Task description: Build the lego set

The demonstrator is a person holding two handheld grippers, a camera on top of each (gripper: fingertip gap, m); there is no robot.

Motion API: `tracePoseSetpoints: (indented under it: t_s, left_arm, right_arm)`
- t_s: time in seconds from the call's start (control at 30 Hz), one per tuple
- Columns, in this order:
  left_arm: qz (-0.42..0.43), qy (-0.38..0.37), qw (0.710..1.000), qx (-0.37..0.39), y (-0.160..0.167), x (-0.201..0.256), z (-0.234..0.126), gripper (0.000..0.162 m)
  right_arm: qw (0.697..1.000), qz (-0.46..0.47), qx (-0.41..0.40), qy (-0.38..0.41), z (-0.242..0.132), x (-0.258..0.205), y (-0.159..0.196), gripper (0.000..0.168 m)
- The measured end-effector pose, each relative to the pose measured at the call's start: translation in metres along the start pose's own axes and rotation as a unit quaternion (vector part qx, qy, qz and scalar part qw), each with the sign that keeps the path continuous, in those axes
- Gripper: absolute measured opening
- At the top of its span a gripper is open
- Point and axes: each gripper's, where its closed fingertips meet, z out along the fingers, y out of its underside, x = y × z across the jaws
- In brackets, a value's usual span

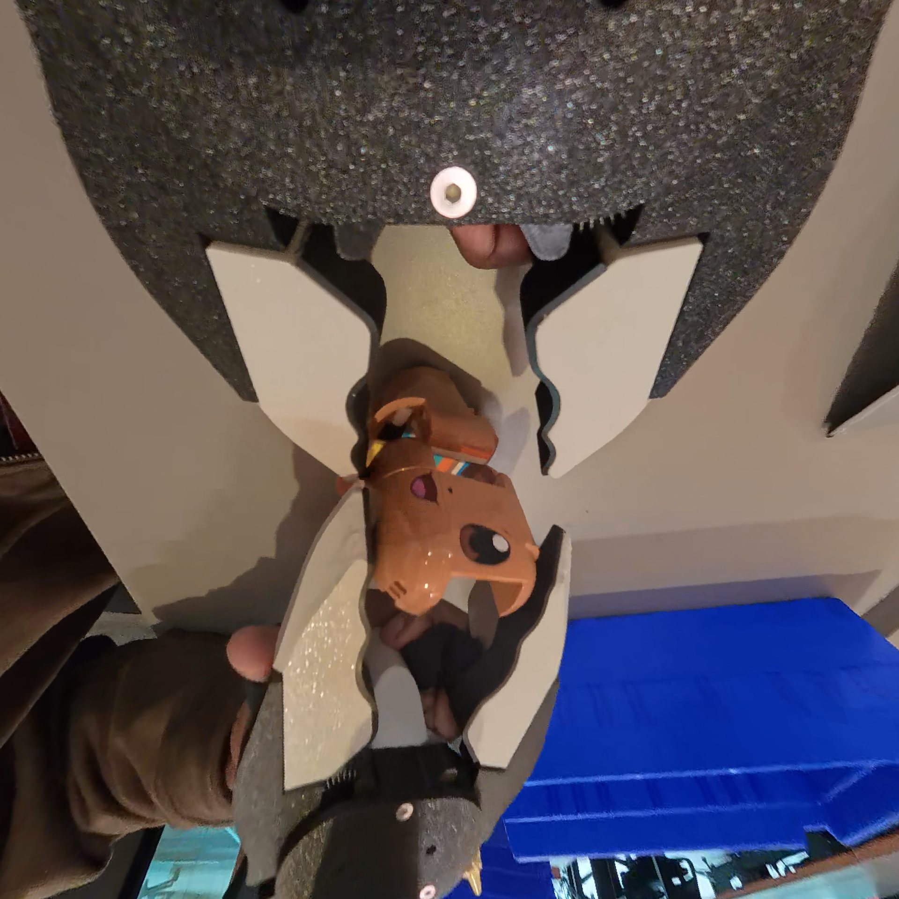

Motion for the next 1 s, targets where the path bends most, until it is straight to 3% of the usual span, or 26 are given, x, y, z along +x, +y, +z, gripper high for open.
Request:
tracePoseSetpoints:
  t_s: [0.37, 0.6, 1.0]
  left_arm:
    - [0.023, -0.011, 0.999, 0.048, -0.013, 0.003, -0.004, 0.054]
    - [-0.046, 0.004, 0.995, 0.088, -0.020, -0.003, -0.011, 0.054]
    - [-0.134, 0.028, 0.982, 0.127, -0.025, -0.006, -0.022, 0.053]
  right_arm:
    - [0.998, -0.016, 0.021, 0.051, 0.007, 0.002, -0.016, 0.075]
    - [0.998, 0.037, 0.041, 0.038, 0.013, 0.008, -0.026, 0.074]
    - [0.996, 0.047, 0.048, 0.052, 0.023, 0.007, -0.039, 0.074]
